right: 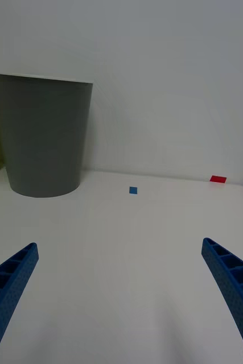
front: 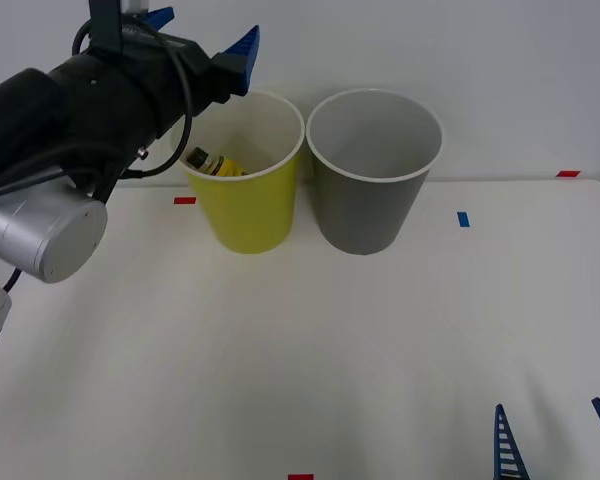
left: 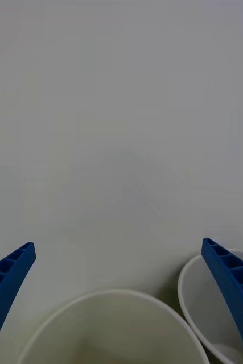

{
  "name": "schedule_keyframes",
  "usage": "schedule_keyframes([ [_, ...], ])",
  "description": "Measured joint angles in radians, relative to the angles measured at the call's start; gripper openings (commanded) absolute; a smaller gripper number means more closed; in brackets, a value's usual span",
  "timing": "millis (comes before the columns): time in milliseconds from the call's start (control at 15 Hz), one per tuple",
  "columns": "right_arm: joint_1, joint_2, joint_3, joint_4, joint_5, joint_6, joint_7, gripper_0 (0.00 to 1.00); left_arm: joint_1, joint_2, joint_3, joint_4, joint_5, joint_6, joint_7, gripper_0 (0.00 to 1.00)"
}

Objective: Put cans in the gray bin and PET bottles in the light green bin.

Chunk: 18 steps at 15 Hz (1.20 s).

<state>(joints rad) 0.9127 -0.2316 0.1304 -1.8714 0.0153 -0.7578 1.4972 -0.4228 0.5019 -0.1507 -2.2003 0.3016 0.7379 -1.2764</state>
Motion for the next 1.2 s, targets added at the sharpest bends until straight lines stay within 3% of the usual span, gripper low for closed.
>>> schedule_keyframes([
  [533,0.0,0.0,0.0,0.0,0.0,0.0,0.0,1.0,0.533,0.027,0.022,-0.321,-0.058,-0.006,-0.003,1.0],
  [733,0.0,0.0,0.0,0.0,0.0,0.0,0.0,1.0,0.706,0.022,0.021,-0.34,-0.041,-0.107,-0.007,1.0],
  [867,0.0,0.0,0.0,0.0,0.0,0.0,0.0,1.0,0.816,-0.032,0.015,-0.342,-0.021,-0.177,-0.02,1.0],
  [1067,0.0,0.0,0.0,0.0,0.0,0.0,0.0,1.0,0.896,-0.072,0.002,-0.338,-0.006,-0.25,-0.047,1.0],
  [1200,0.0,0.0,0.0,0.0,0.0,0.0,0.0,1.0,0.916,-0.058,-0.016,-0.287,-0.001,-0.379,-0.056,1.0],
])
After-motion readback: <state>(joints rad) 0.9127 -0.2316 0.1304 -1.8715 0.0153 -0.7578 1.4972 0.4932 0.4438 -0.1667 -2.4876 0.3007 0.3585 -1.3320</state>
